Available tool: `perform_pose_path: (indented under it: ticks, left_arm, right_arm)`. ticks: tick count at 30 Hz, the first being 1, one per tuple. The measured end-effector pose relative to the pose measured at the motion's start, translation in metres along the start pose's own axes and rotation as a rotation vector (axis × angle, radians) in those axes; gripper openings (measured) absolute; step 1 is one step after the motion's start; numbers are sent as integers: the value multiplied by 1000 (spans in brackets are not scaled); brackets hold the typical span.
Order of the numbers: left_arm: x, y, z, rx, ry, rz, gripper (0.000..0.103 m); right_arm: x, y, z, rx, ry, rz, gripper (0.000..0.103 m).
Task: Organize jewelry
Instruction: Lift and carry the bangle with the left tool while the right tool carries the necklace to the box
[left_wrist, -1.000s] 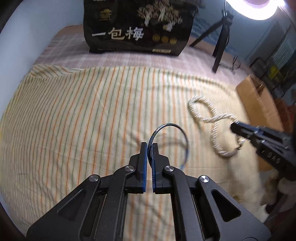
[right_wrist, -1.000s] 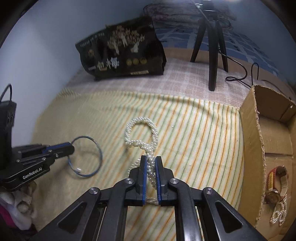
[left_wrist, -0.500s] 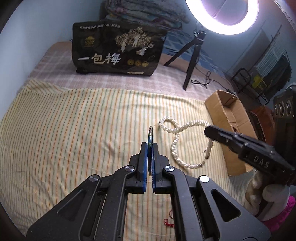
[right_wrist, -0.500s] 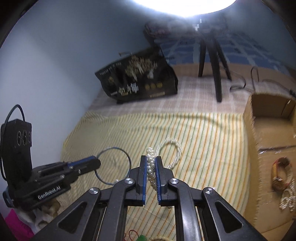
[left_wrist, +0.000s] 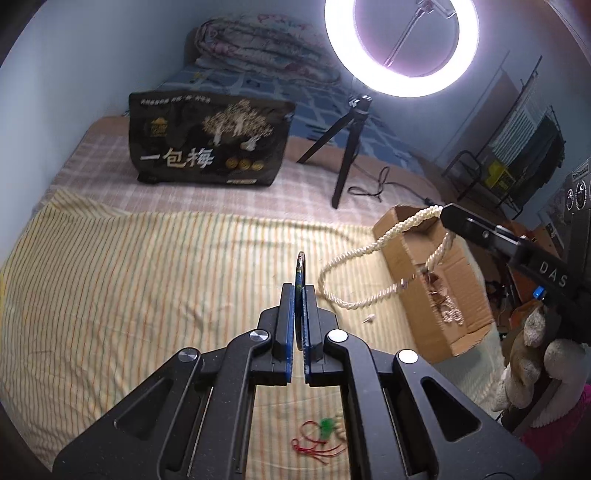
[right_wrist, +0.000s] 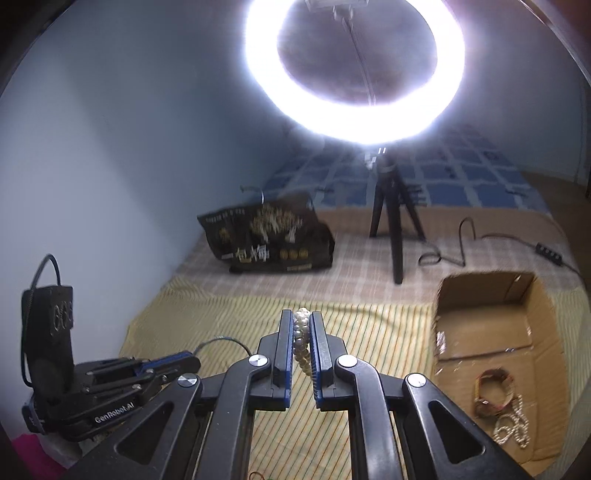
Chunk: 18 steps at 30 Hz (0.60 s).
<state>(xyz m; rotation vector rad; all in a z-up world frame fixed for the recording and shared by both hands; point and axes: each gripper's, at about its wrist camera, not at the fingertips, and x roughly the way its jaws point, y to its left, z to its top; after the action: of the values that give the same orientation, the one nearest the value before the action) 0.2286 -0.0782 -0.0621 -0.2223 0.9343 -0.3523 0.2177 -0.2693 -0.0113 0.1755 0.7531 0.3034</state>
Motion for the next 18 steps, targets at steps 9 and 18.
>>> perform_pose_path:
  ticks: [9, 18]
  left_arm:
    - [-8, -44, 7, 56, -39, -65, 1]
    - [2, -90, 1, 116, -21, -121, 1]
  right_arm:
    - [-45, -20, 18, 30, -113, -23, 6]
    - [-73, -58, 28, 77, -181, -80, 6]
